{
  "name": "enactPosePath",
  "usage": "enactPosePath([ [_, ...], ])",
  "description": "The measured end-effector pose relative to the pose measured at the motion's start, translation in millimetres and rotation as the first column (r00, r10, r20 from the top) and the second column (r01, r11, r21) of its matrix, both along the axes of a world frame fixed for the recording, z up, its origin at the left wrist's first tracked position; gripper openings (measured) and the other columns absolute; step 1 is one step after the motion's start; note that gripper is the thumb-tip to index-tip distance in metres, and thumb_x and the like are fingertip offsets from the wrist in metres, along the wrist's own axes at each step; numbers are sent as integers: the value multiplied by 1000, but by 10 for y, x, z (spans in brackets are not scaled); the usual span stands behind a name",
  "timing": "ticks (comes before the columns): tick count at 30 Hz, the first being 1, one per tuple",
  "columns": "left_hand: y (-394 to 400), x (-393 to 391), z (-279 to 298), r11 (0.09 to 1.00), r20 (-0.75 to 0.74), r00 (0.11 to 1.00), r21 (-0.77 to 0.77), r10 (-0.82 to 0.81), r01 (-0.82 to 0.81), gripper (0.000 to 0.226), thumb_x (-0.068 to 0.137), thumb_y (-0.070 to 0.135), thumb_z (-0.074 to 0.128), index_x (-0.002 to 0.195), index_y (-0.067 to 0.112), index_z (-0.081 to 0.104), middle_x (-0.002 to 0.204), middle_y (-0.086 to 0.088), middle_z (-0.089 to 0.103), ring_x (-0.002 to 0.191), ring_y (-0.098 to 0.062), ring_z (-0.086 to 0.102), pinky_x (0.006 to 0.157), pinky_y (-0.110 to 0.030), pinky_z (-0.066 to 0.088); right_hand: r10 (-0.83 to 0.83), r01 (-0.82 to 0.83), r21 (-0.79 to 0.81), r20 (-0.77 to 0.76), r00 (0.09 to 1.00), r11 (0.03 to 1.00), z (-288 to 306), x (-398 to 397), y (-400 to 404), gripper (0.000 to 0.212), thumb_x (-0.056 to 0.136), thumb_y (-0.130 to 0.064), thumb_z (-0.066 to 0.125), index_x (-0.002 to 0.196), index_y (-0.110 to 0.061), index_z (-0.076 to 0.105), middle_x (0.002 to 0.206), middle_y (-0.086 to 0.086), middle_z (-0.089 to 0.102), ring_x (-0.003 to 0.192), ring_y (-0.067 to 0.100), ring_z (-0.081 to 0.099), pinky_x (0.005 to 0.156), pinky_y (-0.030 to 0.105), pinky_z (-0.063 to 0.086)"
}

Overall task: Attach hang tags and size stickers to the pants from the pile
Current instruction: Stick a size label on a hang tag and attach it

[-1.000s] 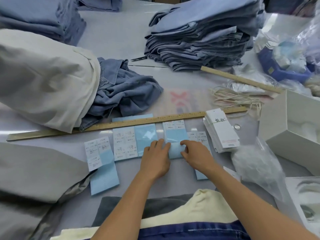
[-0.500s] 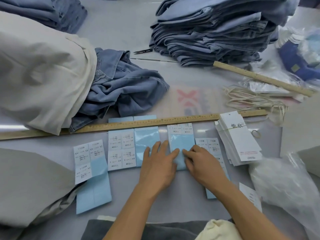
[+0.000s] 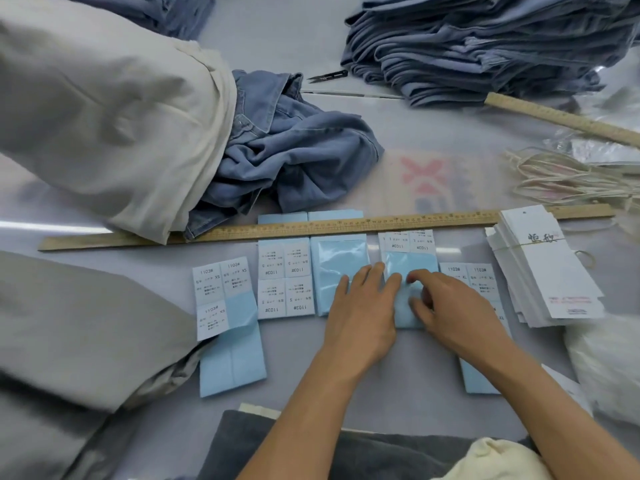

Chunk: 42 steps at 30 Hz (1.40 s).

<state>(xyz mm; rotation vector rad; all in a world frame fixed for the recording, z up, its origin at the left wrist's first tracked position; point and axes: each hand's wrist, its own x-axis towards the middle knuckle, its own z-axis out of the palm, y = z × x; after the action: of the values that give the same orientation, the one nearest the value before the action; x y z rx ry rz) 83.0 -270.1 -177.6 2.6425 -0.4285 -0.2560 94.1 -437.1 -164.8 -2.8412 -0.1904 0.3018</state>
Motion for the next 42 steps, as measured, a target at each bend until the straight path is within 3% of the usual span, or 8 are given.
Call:
enactPosePath([
  [17,1,-16,102,1000,-17,1000,-2,-1,1,57,101,20,53,154,19,32,161,-11,28,150,-28,23,125,-52,14,37,-37,18,-7,999,999,16,43,33,35,98,-28,58,133,-29,53,82,-13,53,72,8,52,60,30,38],
  [23,87,29,28,998,16,1000,55,-4,3,54,98,17,52,150,19,37,148,-9,40,142,-28,33,124,-47,14,-192,194,201,-26,981,960,238,47,-242,17,95,-24,65,109,-32,67,84,-14,65,72,2,62,65,27,43],
  [25,103,61,6,999,20,1000,36,3,-4,50,99,17,50,148,22,41,143,-5,44,140,-25,36,123,-44,13,-255,263,134,-74,964,956,456,65,-490,16,95,-25,67,110,-30,69,86,-14,66,72,5,63,65,24,44],
  [29,46,51,-19,1000,33,999,8,-12,12,44,101,18,48,145,23,46,156,-7,34,147,-27,25,124,-44,12,-289,231,-240,-244,926,943,704,-91,-805,30,95,-28,67,124,-23,68,85,-10,70,72,10,67,71,28,51],
  [32,-16,51,-7,998,43,998,-8,-55,56,50,103,21,47,152,33,40,168,-5,16,156,-24,8,126,-45,2,-316,236,-246,-373,872,940,605,-272,-772,47,96,-27,65,141,-24,52,81,-4,69,52,9,68,58,27,58],
  [35,-117,-23,-31,979,25,979,40,-202,201,50,106,30,45,154,42,35,171,2,10,157,-20,2,126,-44,-4,-274,149,-307,-421,865,940,438,-365,-704,54,93,-33,65,138,-20,38,93,3,64,70,22,67,65,34,60],
  [38,-143,-94,-91,964,-40,968,89,-246,249,55,105,37,46,157,43,27,171,5,7,157,-18,1,127,-45,-1,-267,119,-373,-375,888,920,315,-392,-685,75,92,-45,62,151,-18,24,120,10,65,92,26,68,73,31,49],
  [42,-126,-80,-89,973,-35,977,88,-212,214,55,104,37,48,155,43,27,170,8,9,157,-16,2,128,-45,3,-255,131,-374,-306,917,918,267,-399,-696,62,89,-50,64,137,-21,38,125,6,64,103,26,66,78,34,51],
])
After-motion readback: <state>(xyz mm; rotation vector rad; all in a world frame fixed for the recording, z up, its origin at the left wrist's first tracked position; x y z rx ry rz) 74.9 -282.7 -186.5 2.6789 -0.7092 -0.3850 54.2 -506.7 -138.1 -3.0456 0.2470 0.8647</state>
